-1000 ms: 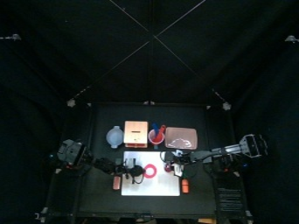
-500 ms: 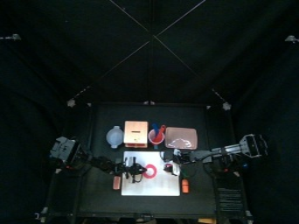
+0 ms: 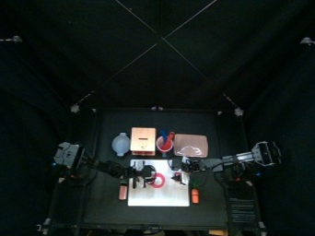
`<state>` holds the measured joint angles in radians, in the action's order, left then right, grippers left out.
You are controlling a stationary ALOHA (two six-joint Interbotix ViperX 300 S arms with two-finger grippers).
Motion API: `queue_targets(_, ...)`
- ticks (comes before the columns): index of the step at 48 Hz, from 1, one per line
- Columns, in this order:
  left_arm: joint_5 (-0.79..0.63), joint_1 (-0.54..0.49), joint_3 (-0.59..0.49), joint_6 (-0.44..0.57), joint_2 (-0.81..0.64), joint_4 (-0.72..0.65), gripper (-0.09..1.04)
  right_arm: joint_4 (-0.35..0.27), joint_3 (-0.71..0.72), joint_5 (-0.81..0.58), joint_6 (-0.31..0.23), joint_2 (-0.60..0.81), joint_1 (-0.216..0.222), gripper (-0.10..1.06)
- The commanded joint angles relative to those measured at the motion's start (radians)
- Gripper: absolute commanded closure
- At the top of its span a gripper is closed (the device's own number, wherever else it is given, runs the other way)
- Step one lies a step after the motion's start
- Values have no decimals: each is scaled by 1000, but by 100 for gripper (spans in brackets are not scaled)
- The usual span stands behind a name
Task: Get the cutter from the drawer then cut the dough then place the extra dough in the bowl
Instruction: Place the extra dough in the bowl
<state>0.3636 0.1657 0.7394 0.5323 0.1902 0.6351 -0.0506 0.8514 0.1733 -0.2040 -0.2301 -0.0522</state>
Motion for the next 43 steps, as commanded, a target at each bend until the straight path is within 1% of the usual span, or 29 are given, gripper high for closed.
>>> queue_targets(1,-43,-18,-52,31,3,2,5,0,-18,-9,2,-6,3,9)
queue_targets(8,-75,-32,-72,83,25,0,4,2,-20,-11,3,5,3,9)
queue_targets(13,-106,-44,-83,103,38,2,4,0,-20,-12,5,11,5,9)
queue_targets(35,-130,-48,-94,104,77,-2,6,2,-18,-31,8,31,9,9)
queue_targets(43,-140,-43,-95,104,87,2,9,2,-21,-31,6,40,12,9)
